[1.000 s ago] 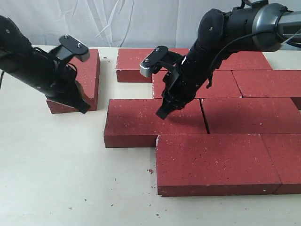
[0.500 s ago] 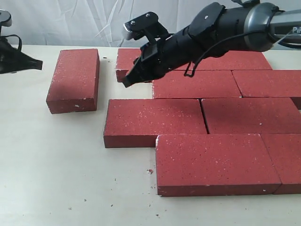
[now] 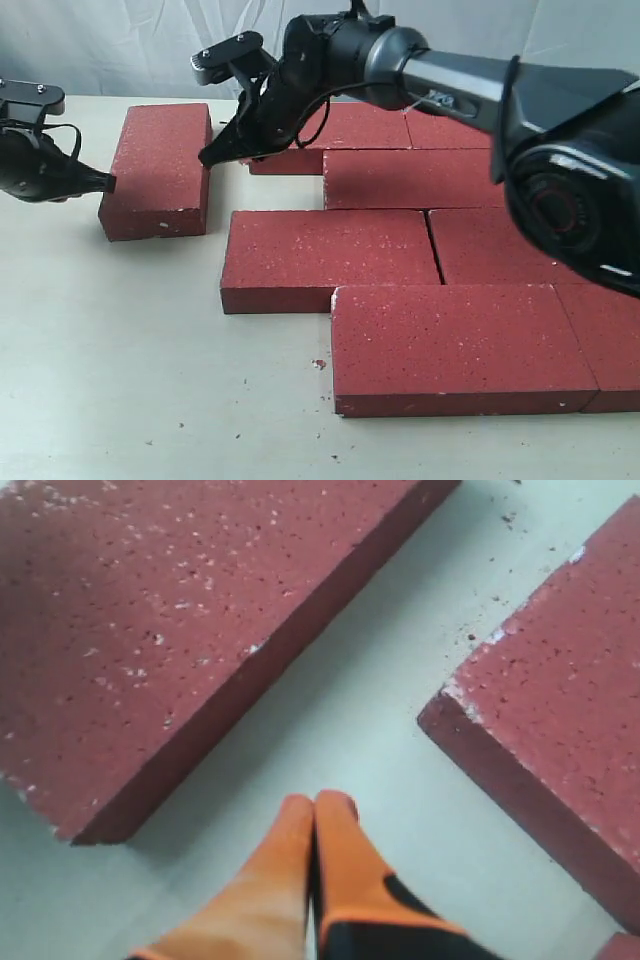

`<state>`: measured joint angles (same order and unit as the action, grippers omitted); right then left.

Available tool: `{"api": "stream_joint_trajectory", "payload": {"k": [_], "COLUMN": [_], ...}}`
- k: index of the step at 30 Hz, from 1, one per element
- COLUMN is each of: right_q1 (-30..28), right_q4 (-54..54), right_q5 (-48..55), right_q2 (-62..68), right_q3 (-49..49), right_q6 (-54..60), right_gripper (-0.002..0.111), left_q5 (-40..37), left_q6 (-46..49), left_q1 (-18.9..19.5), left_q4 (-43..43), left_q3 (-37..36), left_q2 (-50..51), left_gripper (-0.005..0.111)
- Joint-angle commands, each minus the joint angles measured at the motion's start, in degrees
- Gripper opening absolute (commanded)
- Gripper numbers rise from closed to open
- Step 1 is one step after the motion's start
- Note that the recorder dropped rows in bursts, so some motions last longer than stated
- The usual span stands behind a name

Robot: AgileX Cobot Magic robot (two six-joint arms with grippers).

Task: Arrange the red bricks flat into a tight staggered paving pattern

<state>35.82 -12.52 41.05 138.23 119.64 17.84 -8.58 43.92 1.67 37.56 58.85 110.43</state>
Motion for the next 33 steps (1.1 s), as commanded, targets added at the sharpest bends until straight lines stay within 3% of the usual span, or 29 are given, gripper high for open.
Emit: {"api": "stream_joint_trajectory", "payload": {"k": [1,12,19,27,33], "right_q1": [1.7,2.6,4.0,4.2,4.2], "right_q4": [5.5,5.5,-0.3,7.9,11.9], "right_q5": [3.6,4.4,5.2,8.9,6.5], "right_q2": [7.6,16.3,16.0,16.0,16.2], "right_q3": [10.3,21.2,21.4,24.7,24.7], "right_q6": [-4.1,-7.5,-4.2,-4.2,-4.7], "right_gripper": [-0.001,-0.001,-0.001,-0.001,-0.001], "left_q5": [-4.1,-7.2,-16.5,-33.5,-36.1], "left_q6": [-0.3,-0.1,0.1,3.9,4.2], "left_q1": [-0.1,-0.1,-0.1,-0.1,0.5], "left_q4": [0.4,0.5,0.4,-0.5,-4.8], "left_q3": [0.5,0.6,0.6,0.3,-1.2], "left_q2": [-0.1,-0.1,-1.8,-5.9,-8.4], "left_gripper": [0.000,0.000,0.000,0.000,0.000]}}
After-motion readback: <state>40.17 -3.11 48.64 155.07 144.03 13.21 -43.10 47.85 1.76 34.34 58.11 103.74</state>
